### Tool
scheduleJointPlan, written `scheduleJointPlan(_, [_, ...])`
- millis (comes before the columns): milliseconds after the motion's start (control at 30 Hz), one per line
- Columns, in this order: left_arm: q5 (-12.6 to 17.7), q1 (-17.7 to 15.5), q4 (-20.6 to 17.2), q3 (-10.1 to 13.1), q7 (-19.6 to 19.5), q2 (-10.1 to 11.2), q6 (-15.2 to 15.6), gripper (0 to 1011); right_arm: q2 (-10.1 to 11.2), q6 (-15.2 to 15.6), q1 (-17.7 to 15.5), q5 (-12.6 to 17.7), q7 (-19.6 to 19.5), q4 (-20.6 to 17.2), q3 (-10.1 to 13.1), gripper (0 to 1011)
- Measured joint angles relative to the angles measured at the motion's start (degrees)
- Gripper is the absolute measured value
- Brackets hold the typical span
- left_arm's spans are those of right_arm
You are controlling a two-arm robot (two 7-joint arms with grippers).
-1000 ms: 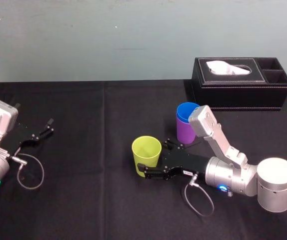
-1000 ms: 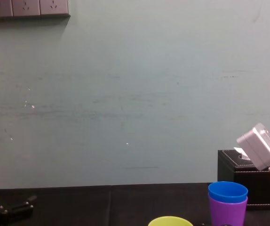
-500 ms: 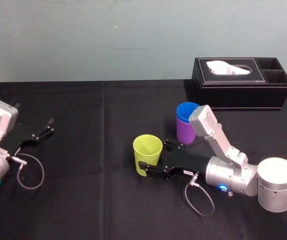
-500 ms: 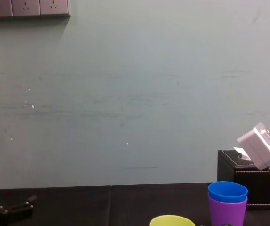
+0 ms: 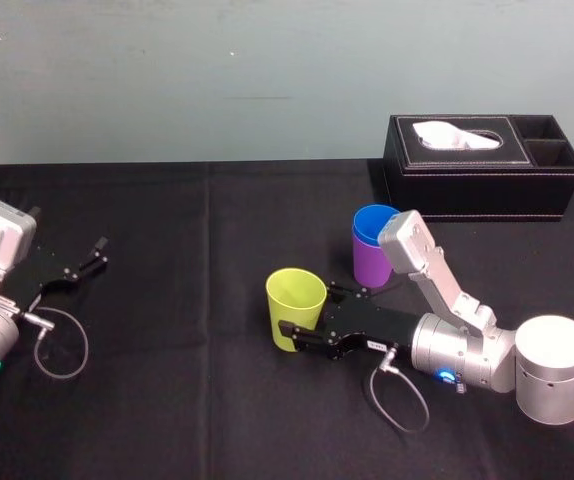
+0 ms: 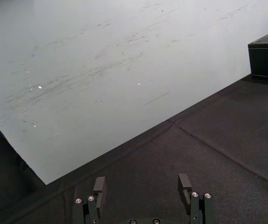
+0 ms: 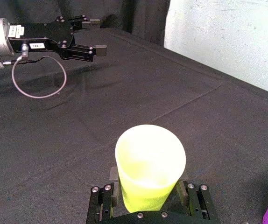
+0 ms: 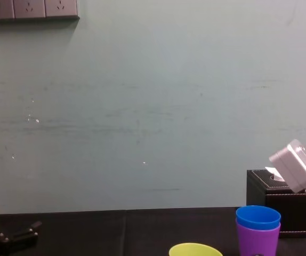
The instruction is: Stack the three plastic cups sequentially using one hand.
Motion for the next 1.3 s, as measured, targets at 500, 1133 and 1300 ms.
scheduleJointPlan(500, [0.00,0.00,0.00,0.00,0.00,0.00,0.00,1010,0.04,0.00,-0.09,0.05,-0.04,-0.18,0.06,722])
scheduleJointPlan(1133, [0.00,0.00,0.00,0.00,0.00,0.00,0.00,1010,4.58,7.08,-3.32,0.63,-5.95,-13.75,5.54,722])
scheduleJointPlan(1300, [0.00,0.00,0.00,0.00,0.00,0.00,0.00,1010,5.56,8.19,-3.23,0.99,-6.94,-16.41,7.25,722])
